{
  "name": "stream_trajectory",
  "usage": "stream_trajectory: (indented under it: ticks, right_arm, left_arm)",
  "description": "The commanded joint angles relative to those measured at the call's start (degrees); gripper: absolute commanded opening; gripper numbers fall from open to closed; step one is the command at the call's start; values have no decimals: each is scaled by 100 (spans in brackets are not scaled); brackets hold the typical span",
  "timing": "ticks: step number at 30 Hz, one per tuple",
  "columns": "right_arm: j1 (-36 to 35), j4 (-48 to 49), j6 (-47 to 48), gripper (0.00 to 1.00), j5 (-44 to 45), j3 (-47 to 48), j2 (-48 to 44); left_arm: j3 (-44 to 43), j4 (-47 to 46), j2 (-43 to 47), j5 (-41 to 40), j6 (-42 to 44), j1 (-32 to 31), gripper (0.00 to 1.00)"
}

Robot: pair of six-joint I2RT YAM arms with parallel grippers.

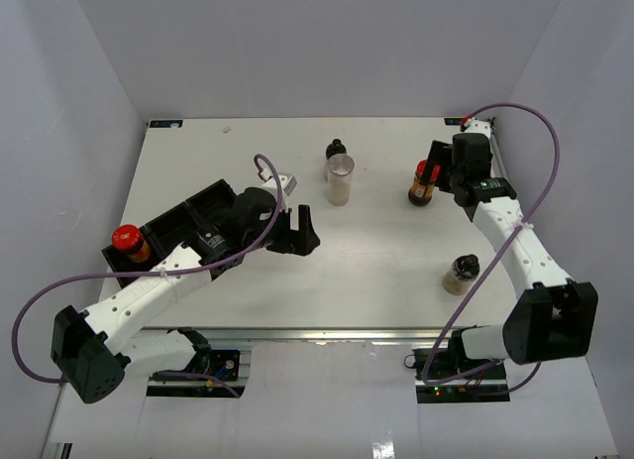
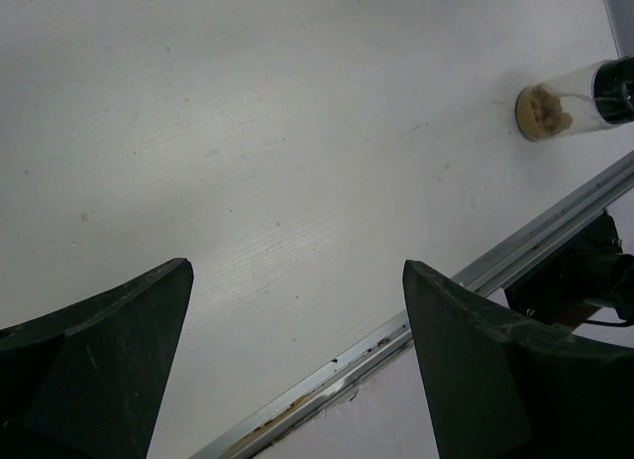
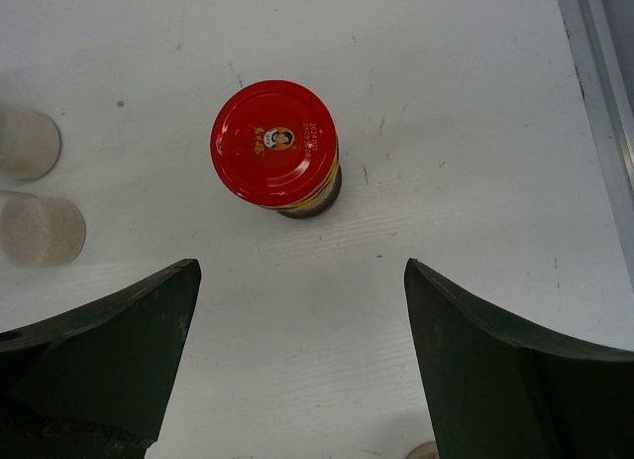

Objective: Organize the condiment bottles

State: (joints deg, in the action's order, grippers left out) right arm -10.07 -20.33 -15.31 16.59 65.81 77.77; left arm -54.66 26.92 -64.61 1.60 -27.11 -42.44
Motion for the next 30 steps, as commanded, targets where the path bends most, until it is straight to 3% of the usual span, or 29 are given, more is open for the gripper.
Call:
stream_trajectory:
  ticks: [1,11,26,30]
  right_arm:
    - [24,492,339,90,-244,595,584]
    - [49,599,617,90,-264,1183,1528]
    - [41,683,831,90,-189,1091,2253]
    - [41,760,898,94,-165,1091,2287]
  left_arm:
    - [47,-126,399,20,155,-17,98]
    - [272,39,695,-576,248,-18,98]
    - [177,78,457,-637,280,-18,98]
    - [51,226,326,-775,198,-18,98]
